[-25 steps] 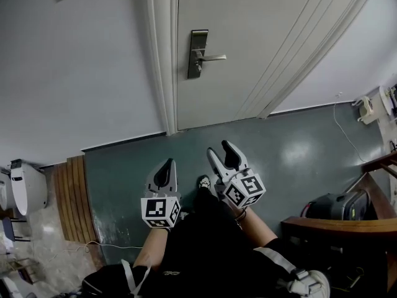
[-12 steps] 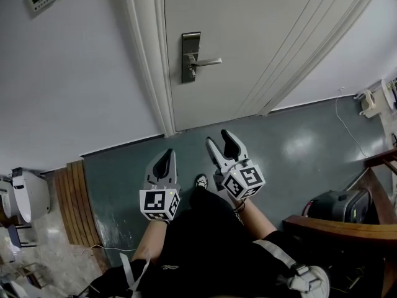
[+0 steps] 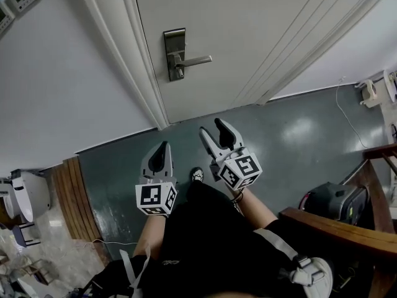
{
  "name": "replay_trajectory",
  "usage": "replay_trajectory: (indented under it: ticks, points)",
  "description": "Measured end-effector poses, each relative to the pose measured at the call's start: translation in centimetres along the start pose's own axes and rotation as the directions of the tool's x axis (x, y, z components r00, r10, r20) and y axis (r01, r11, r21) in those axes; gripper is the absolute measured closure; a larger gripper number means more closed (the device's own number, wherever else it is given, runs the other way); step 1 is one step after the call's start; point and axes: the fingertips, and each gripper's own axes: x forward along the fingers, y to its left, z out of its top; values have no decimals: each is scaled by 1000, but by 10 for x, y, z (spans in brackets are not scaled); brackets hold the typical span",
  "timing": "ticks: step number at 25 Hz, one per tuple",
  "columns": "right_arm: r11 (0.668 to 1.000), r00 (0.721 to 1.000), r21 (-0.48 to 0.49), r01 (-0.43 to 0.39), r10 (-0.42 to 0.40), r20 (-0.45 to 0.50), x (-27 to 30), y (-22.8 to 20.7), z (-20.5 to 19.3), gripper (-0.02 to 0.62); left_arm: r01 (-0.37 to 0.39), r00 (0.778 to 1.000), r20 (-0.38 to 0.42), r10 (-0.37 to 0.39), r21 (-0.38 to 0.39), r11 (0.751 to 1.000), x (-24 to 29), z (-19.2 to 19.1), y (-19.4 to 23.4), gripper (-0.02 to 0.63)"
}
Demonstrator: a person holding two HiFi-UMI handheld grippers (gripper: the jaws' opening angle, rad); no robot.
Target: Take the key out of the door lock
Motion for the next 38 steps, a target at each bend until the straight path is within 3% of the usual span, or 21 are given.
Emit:
replay_trajectory:
  ticks: [9,17,26,38]
  points:
    - [1000,1000,3,11,-11,23,11,-44,5,367,-1,1000,-29,2,13,1000,41,-1,-13,583]
    - [999,999,-25,31,-32,-7,12,-51,-6,368,-13,999,-32,13,-10,1000,44,-13,-8,583]
    - [999,999,40,1,1,-34,42,-68,-13,373,-8,998,-63,9,17,1000,77,-15,-3,583]
    - [998,999,59,-28,31,-39,60,-70,-8,374,-22,997,-69,24,37,999,103,-1,6,583]
